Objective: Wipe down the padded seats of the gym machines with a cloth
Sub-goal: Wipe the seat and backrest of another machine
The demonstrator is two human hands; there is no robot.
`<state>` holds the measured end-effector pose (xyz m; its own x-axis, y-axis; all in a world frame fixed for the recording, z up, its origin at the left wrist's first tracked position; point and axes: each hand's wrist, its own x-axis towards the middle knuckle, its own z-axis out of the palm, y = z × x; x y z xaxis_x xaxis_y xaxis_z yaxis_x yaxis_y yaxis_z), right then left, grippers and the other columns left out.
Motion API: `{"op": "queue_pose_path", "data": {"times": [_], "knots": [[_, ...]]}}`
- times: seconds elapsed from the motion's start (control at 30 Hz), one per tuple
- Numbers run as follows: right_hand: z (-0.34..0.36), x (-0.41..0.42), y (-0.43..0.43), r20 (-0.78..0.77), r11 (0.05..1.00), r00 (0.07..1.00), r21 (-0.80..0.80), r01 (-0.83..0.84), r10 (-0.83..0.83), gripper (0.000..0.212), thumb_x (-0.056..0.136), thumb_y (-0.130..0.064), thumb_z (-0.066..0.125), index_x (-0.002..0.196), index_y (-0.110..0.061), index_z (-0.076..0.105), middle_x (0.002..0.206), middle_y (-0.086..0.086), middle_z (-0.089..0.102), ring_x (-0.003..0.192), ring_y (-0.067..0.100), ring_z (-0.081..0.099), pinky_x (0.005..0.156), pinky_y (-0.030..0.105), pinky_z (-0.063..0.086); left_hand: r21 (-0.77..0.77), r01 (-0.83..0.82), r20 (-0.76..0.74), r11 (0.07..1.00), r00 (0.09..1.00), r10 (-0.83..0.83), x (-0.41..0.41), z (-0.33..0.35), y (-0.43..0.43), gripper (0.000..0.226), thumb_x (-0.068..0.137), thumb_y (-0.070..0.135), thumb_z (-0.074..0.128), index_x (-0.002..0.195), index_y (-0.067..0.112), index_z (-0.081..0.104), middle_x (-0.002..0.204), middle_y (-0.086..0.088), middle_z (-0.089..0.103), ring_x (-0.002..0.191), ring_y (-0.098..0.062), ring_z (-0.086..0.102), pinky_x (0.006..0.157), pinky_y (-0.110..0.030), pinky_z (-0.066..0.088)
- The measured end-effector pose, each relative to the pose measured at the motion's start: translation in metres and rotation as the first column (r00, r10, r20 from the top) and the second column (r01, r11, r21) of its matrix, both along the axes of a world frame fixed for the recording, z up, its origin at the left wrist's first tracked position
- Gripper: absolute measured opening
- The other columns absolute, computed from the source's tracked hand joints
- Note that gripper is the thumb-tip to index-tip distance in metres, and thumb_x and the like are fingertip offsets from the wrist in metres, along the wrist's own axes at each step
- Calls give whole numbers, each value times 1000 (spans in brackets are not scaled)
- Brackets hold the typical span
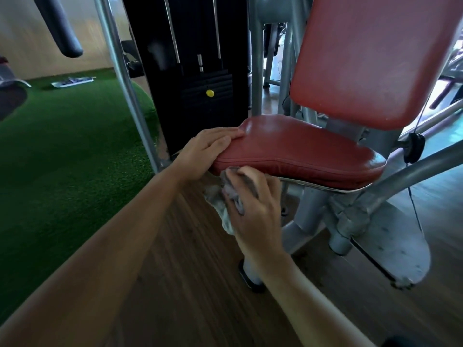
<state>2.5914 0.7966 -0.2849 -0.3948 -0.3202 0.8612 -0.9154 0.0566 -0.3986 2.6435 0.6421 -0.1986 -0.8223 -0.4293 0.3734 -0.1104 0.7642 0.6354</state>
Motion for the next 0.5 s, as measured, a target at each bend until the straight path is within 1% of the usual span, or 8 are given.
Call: {"op": "queue_pose_path", "data": {"times": [0.07,0.13,0.2,0.27,0.33,0.4,0.43,0.5], "knots": [[1,-14,5,19,1000,999,-11,26,-26,32,91,-20,75,121,-11,72,119,3,64,103,23,54,96,19,36,-1,-3,0,1000,1000,3,1,1,0,34,109,18,40,133,24,63,142,11,54,112,35,37,97,6,23],[4,-17,8,125,996,989,-46,79,-72,34,90,-20,76,123,-11,70,119,3,63,105,21,53,98,13,32,2,-10,-18,1000,1000,10,2,1,1,34,109,19,40,132,26,64,143,10,55,113,32,39,103,1,25],[5,-8,5,174,992,980,-66,111,-98,35,90,-19,76,123,-10,70,121,3,62,108,21,52,102,10,27,2,-19,-26,1000,999,19,3,1,2,34,109,21,40,132,27,64,143,9,56,121,20,42,117,-18,25],[4,-3,1,140,996,988,-57,74,-65,36,89,-19,77,124,-10,70,121,4,63,108,23,54,103,12,28,3,-33,-18,999,999,33,2,1,2,35,109,22,39,133,27,65,143,10,56,126,10,42,122,-35,23],[3,-10,3,75,1000,997,-19,21,-20,38,89,-19,76,125,-10,69,122,4,63,106,25,55,101,15,33,14,-37,-24,999,999,38,1,-1,0,36,109,27,39,132,30,66,142,13,57,129,7,44,123,-44,20],[0,-22,9,38,1000,999,10,29,-30,37,89,-21,76,125,-10,70,121,4,63,105,24,56,100,17,35,29,-32,-20,999,999,32,1,-2,-1,36,106,35,38,129,37,65,141,17,56,132,4,44,124,-52,15],[-1,-26,12,54,998,997,4,59,-59,37,89,-21,77,124,-10,70,121,4,63,105,23,56,100,17,35,33,-30,-9,999,1000,30,1,-2,-2,37,104,38,37,128,41,65,141,19,56,134,3,44,124,-53,12],[-2,-25,15,150,991,982,-46,126,-118,37,88,-21,78,123,-10,70,120,4,62,107,24,56,102,13,32,19,-36,9,999,999,36,1,-1,-2,37,104,40,35,126,46,63,141,21,55,136,1,43,124,-55,7]]}}
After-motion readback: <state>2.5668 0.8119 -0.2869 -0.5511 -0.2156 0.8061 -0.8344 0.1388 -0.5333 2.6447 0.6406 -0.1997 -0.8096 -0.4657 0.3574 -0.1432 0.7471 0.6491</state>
